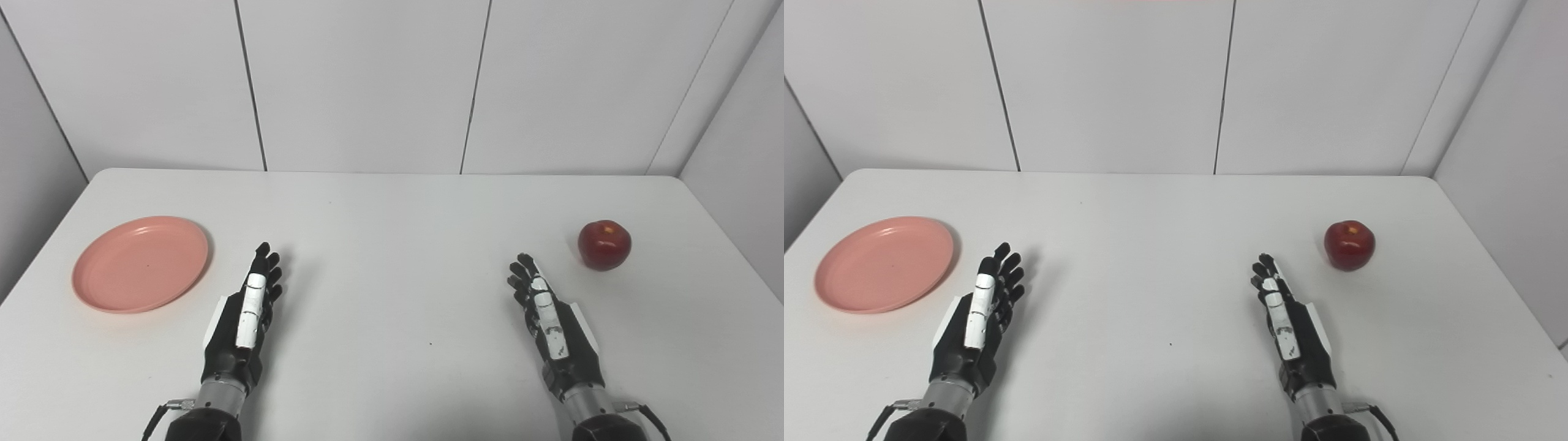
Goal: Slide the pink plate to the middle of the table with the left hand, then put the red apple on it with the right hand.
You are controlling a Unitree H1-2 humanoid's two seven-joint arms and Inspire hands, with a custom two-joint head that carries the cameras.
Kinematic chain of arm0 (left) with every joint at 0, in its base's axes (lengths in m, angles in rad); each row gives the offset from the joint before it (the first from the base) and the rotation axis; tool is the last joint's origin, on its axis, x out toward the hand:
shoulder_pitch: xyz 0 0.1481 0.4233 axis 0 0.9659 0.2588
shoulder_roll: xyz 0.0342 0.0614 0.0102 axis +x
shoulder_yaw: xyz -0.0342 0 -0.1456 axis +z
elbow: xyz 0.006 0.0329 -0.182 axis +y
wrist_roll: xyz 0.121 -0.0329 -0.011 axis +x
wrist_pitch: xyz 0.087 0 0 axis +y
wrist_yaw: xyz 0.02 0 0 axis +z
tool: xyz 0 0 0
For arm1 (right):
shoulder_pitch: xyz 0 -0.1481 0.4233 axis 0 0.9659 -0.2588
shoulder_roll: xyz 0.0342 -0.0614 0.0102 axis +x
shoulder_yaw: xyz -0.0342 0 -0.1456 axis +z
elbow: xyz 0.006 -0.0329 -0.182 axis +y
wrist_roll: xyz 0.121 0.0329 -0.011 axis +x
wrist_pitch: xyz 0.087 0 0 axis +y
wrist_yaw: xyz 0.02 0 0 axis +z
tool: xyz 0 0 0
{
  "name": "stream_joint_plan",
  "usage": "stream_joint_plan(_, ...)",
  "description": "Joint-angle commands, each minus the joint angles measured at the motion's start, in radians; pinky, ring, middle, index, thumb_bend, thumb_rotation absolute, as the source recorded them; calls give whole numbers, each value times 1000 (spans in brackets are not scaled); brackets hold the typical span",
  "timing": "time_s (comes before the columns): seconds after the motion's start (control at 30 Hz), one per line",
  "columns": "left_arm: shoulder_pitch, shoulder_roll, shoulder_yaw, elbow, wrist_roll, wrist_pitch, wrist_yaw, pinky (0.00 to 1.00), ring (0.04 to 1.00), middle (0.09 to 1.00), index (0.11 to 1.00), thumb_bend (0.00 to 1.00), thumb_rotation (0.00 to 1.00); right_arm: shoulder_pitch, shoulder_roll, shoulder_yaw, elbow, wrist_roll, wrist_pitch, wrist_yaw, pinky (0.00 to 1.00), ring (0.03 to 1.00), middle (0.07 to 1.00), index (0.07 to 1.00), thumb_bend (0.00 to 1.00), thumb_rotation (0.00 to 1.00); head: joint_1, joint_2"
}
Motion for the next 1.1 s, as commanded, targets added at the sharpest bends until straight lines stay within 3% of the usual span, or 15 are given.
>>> stream_joint_plan(0.0,73,14,6,-22,-16,-14,-14,1000,1000,1000,1000,722,1000,-35,3,-7,-4,12,9,1,1000,960,956,969,886,1000,2,-1)
stream_joint_plan(0.17,71,11,5,-20,-28,-1,-15,1000,1000,1000,1000,751,1000,-38,-8,-13,2,15,7,4,1000,959,953,961,890,1000,8,-6)
stream_joint_plan(0.8,70,-2,-17,17,-11,-77,2,1000,1000,1000,1000,728,1000,-32,-26,-26,42,21,-43,16,1000,979,960,968,884,1000,48,-40)
stream_joint_plan(1.07,77,-26,-28,41,0,-128,20,1000,1000,1000,1000,713,1000,-26,-38,-35,62,33,-65,28,1000,970,957,961,894,1000,111,-65)
